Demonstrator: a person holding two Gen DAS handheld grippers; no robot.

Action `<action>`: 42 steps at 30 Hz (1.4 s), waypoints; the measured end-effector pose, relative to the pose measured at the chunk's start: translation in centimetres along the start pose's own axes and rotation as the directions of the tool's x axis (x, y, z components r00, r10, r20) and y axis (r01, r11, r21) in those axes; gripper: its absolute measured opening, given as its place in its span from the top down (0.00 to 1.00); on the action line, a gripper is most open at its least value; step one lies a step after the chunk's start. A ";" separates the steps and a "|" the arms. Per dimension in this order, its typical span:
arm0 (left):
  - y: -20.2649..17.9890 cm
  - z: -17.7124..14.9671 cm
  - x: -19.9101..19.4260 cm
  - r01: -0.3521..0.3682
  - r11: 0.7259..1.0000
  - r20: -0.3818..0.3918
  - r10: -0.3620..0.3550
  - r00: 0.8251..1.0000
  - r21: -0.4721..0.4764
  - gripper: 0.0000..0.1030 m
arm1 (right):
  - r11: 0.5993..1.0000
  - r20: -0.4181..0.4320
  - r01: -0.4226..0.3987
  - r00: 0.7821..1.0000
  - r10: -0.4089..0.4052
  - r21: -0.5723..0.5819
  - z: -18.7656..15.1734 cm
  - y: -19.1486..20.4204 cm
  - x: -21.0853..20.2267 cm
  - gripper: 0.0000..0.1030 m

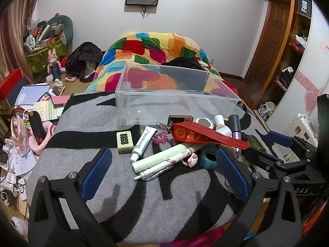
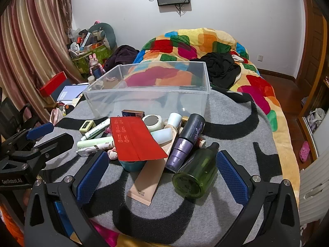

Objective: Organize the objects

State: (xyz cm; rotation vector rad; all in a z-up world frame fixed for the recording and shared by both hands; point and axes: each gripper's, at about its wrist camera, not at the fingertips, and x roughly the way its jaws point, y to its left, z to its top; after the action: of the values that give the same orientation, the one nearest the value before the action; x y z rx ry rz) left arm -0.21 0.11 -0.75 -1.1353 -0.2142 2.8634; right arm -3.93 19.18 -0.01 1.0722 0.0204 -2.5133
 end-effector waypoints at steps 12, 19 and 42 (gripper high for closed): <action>2.6 0.5 1.2 -0.017 0.997 -0.026 0.016 1.000 -0.071 0.15 | 1.000 0.044 0.028 0.999 -0.028 -0.012 0.1 -0.6 -0.6 0.05; 4.6 1.6 2.7 -0.081 0.993 -0.044 0.077 0.996 -0.088 0.31 | 0.997 0.048 0.042 0.998 -0.045 0.058 1.0 -2.4 -0.7 0.22; 5.8 1.1 7.7 -0.145 0.989 -0.168 0.137 0.976 -0.033 0.59 | 0.987 -0.101 0.089 0.992 -0.076 0.132 -0.5 -5.6 3.1 0.62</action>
State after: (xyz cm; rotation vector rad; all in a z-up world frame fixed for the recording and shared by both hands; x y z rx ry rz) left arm -6.57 -5.00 -5.99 -1.4455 -0.1991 2.8757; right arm -7.59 23.30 -3.32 1.2699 -0.0826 -2.5654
